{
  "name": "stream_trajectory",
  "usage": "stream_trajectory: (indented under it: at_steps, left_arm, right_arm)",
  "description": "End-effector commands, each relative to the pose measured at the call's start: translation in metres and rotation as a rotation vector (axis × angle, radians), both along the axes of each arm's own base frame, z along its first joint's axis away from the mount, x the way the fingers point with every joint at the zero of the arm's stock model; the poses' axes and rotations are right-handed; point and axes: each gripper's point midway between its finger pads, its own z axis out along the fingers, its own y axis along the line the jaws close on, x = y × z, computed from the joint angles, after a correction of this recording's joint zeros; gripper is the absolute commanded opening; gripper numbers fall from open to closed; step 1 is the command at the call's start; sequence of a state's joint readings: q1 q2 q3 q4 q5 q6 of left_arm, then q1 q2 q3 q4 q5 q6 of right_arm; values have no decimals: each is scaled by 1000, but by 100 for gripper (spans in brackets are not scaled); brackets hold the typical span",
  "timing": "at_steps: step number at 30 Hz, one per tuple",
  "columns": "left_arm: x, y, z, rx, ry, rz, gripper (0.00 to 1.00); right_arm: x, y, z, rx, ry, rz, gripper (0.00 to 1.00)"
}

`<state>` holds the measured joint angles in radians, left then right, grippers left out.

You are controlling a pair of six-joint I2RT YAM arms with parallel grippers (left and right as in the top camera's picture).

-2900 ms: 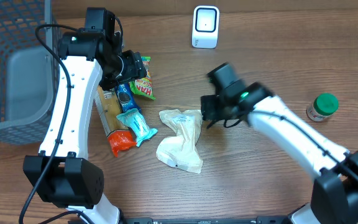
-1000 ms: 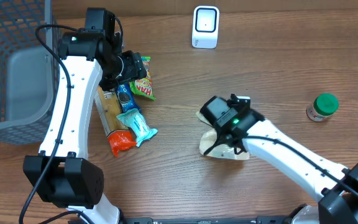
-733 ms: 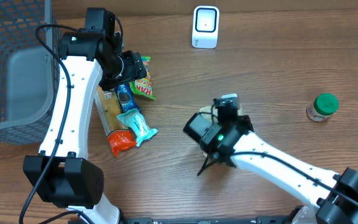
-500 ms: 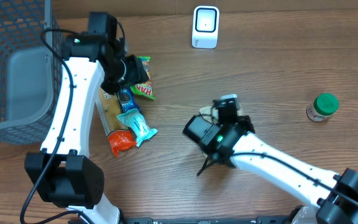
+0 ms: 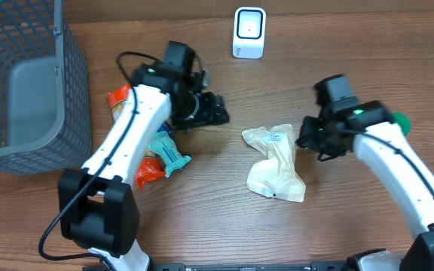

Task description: Scan the item barcode

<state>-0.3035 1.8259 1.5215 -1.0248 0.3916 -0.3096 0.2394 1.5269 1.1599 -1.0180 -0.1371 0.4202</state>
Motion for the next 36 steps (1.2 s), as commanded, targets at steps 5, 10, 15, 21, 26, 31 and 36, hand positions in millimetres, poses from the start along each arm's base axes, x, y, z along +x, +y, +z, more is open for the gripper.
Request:
stream_trajectory:
  at_steps: [5, 10, 15, 21, 26, 31, 36]
  left_arm:
    - [-8, -47, -47, -134, 110, -115, 82]
    - [-10, -65, -76, -200, 168, -157, 81]
    - [-10, -74, -96, -214, 177, -193, 79]
    - [-6, -88, -100, -227, 133, -227, 70]
    - [-9, -91, -119, -159, 145, -208, 63]
    - [-9, -94, -125, -157, 157, -194, 56]
    - [-5, -96, -125, -166, 164, -153, 17]
  right_arm:
    - [0, 18, 23, 199, -30, 126, 45]
    - [-3, 17, 23, 193, -22, 146, 45]
    - [-5, 17, 22, 190, -19, 160, 45]
    - [-6, 17, 22, 188, -19, 165, 45]
    - [-6, 17, 22, 188, -19, 166, 45]
    - [-6, 17, 22, 188, -18, 166, 45]
    - [-6, 17, 22, 188, -18, 165, 45]
